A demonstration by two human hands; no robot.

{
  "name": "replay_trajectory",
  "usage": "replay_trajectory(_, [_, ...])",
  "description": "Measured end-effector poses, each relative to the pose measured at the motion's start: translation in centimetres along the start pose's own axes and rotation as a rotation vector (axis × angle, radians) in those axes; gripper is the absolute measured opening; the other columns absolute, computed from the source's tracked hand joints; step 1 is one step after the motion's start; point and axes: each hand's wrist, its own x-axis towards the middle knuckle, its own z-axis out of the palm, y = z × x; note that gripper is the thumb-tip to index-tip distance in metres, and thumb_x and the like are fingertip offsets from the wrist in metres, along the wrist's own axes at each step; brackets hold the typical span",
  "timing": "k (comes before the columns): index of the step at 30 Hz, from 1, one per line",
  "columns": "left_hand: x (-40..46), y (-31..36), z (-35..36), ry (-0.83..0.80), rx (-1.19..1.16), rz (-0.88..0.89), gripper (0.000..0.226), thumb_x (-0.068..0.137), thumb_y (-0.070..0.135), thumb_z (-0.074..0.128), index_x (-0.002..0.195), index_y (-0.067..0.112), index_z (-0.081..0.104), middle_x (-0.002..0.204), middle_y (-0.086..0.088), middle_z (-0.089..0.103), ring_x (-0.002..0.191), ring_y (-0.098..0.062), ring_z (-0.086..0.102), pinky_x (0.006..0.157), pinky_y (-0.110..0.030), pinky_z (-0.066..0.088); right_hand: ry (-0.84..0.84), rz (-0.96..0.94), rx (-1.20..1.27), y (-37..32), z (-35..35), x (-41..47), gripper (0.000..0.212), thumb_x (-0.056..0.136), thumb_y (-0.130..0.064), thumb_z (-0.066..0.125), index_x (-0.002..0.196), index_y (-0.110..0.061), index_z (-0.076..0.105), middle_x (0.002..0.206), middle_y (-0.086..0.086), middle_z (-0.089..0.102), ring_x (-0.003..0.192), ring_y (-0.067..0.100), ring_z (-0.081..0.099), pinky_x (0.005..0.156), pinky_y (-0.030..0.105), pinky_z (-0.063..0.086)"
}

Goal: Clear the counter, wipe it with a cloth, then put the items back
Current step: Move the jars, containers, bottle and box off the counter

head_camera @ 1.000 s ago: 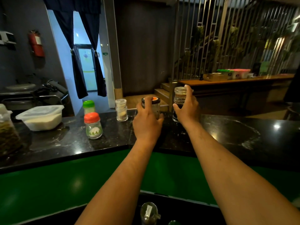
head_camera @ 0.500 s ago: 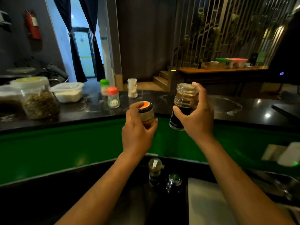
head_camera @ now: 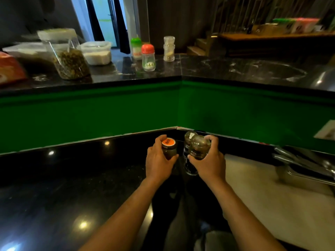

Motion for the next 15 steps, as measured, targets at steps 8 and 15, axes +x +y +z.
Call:
replay_trajectory(8, [1.4,-3.8,2.8,-0.058,0.109,-0.076,0.086,0.073,0.025,0.087,0.144,0.028,0.037,0.130,0.001,0.063,0.122,-0.018,0.058,0.102,-0.041,0.050,-0.092,0.064,-0.091,3.9,3.6,0.5,0.072,0.069,-0.025,0.086,0.122,-0.034,0.038,0.113,0.000,0.067,0.095,0.022,0.067,0.067,0.028,0.050])
replay_trajectory(15, [2.6,-4.6,4.2,-0.069,0.088,-0.111,0.080,0.070,0.022,0.089,0.135,0.027,0.041,0.127,0.001,0.063,0.119,-0.017,0.060,0.098,-0.038,0.053,-0.105,0.078,-0.061,5.7,5.4,1.5,0.073,0.072,-0.019,0.085,0.126,-0.031,0.038,0.124,0.006,0.062,0.105,0.025,0.065,0.072,0.026,0.049])
